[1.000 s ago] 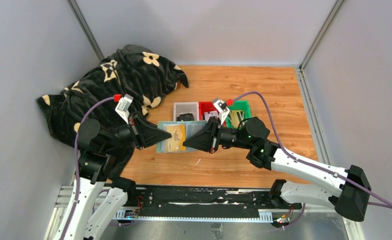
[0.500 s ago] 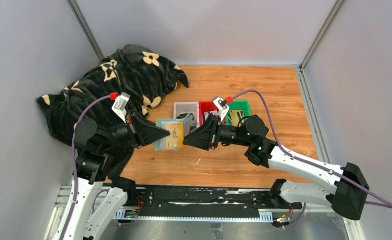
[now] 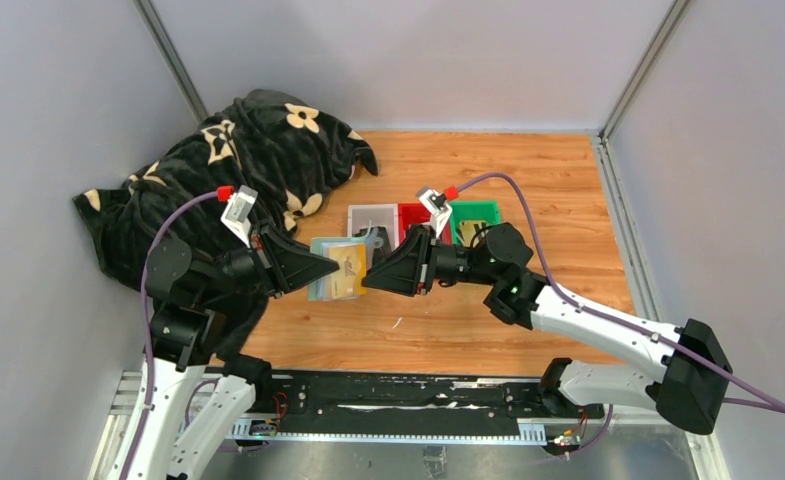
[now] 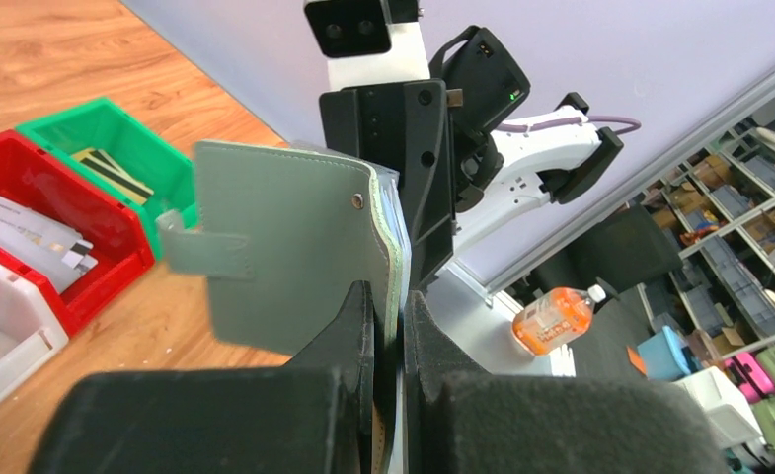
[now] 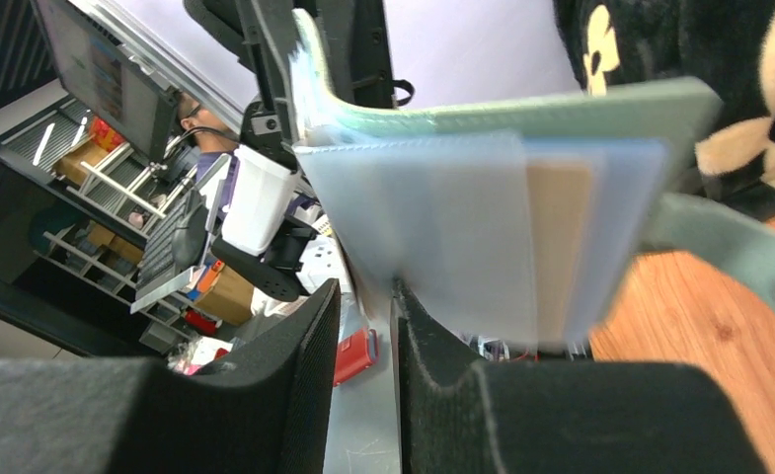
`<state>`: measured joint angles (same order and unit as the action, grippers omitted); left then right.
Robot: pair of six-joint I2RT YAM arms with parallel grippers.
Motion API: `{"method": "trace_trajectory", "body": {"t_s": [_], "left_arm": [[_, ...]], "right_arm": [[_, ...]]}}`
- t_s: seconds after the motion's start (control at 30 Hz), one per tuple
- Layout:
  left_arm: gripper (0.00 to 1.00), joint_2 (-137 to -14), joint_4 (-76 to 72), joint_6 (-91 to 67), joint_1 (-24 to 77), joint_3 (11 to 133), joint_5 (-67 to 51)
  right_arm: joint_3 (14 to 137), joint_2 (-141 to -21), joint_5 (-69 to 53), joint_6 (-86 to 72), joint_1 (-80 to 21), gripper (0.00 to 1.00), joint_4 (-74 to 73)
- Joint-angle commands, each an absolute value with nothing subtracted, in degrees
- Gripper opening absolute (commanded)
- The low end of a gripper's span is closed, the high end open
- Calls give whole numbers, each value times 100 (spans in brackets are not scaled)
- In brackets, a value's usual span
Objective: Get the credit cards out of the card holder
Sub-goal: Remove the credit card from the card holder.
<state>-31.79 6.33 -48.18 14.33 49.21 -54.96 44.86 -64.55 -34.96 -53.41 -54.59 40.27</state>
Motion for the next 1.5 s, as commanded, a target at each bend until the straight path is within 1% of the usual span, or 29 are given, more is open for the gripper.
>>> {"method": "trace_trajectory", "body": {"t_s": [0.0, 0.07, 0.2, 0.27, 0.5, 0.7, 0.73, 0.8, 0.9, 0.93, 0.97, 1.1, 1.17, 1.2, 1.3, 1.47], "left_arm": [[1, -3165, 893, -4555, 1450, 5100, -5554], [1, -3165, 1029, -4430, 1450, 5136, -5541], [1, -3164, 1103, -4351, 1450, 5155, -5535], [1, -3156, 1100, -4364, 1450, 5158, -5542], [1, -3151, 911, -4614, 1450, 5167, -5591], [1, -3129, 892, -4703, 1450, 5225, -5646], [1, -3122, 886, -4717, 1450, 5234, -5642], [2, -3120, 875, -4737, 1450, 5238, -5643], [2, -3116, 876, -4749, 1450, 5238, -5643], [4, -3120, 858, -4794, 1450, 5231, -5635], [5, -3120, 840, -4826, 1450, 5215, -5634], [20, -3120, 703, -5013, 1450, 5124, -5671], [32, -3107, 687, -5042, 1450, 5088, -5693], [35, -3103, 669, -5077, 1450, 5068, -5713], [33, -3079, 495, -5223, 1450, 5022, -5774], [26, -3042, 392, -5329, 1450, 5019, -5829]], "right_arm": [[4843, -6413, -3699, -5365, -5440, 28, 4208], [4855, -6305, -3684, -5256, -5440, 29, 3952], [4860, -6136, -3733, -5081, -5440, 37, 3630], [4876, -6076, -3666, -5003, -5443, 38, 3489], [5142, -6368, -3671, -4922, -5440, 39, 3313], [5300, -6665, -3775, -5030, -5441, 39, 3529], [5321, -6703, -3797, -5051, -5448, 38, 3567], [5359, -6771, -3849, -5106, -5449, 33, 3656], [5289, -6798, -3900, -5211, -5449, 22, 3867], [5230, -6788, -3896, -5244, -5449, 16, 3951], [5197, -6781, -3887, -5268, -5449, 14, 4029], [5075, -6705, -3830, -5308, -5449, 2, 4160], [5004, -6641, -3777, -5300, -5441, 0, 4183], [4954, -6603, -3719, -5300, -5440, 0, 4189], [4820, -6496, -3607, -5283, -5434, 0, 4197], [4631, -6364, -3483, -5291, -5433, 0, 4210]]}}
